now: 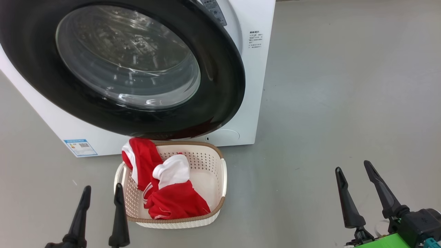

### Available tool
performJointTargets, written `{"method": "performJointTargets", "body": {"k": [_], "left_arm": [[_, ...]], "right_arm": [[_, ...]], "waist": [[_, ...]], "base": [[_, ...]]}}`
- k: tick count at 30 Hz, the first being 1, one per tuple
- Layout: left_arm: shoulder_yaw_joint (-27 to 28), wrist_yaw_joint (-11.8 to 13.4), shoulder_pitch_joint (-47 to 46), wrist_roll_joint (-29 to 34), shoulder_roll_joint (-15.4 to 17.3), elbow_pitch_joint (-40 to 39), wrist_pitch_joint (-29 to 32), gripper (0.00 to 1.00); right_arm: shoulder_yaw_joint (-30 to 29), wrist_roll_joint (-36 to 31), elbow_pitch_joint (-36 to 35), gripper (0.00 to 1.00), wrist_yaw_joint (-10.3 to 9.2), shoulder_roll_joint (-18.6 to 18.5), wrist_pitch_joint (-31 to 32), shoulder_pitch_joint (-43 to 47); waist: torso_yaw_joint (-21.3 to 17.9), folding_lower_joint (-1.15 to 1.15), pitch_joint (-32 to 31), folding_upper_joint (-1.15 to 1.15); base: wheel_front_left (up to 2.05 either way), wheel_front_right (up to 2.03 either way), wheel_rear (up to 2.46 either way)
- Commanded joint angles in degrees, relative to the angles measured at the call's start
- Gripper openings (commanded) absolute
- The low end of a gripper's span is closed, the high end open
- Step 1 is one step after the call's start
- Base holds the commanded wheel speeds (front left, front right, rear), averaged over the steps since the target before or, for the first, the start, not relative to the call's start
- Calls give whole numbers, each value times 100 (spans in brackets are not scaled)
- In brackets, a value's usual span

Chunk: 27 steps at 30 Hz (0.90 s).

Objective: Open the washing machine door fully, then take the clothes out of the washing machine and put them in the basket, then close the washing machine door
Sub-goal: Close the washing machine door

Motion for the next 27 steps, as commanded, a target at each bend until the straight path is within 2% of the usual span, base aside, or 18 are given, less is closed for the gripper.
{"method": "performJointTargets", "body": {"k": [1,5,6,7,8,9,19,27], "left_arm": [[195,-52,-65,86,0,-143,-69,100],[181,-70,-66,97,-19,-146,-69,100],[169,-79,-76,97,-23,-142,-69,100],[157,-88,-90,97,-27,-137,-69,100],[133,-98,-105,102,-30,-132,-69,100],[106,-105,-117,107,-34,-133,-69,100],[-253,-129,-266,104,-56,-248,-69,100],[-608,-198,-569,-30,-61,-287,-69,100]], "right_arm": [[118,0,-162,100,36,-74,-37,-46],[121,3,-155,100,36,-74,-37,-49],[124,6,-151,96,36,-74,-37,-52],[138,7,-143,49,36,-74,-37,-59],[151,13,-130,20,36,-74,-37,-65],[171,-3,-120,0,36,-74,-37,-76],[378,-99,53,0,36,-74,-37,-514],[622,-267,385,0,36,-74,-37,-1423]], "waist": [[16,0,7,0],[70,0,21,0],[99,0,33,0],[127,0,44,0],[165,0,57,0],[203,0,72,0],[677,0,402,0],[1159,0,801,0]], "base": [[0,0,0],[0,0,0],[0,0,0],[0,0,0],[0,0,0],[0,0,0],[0,0,0],[0,0,0]]}}
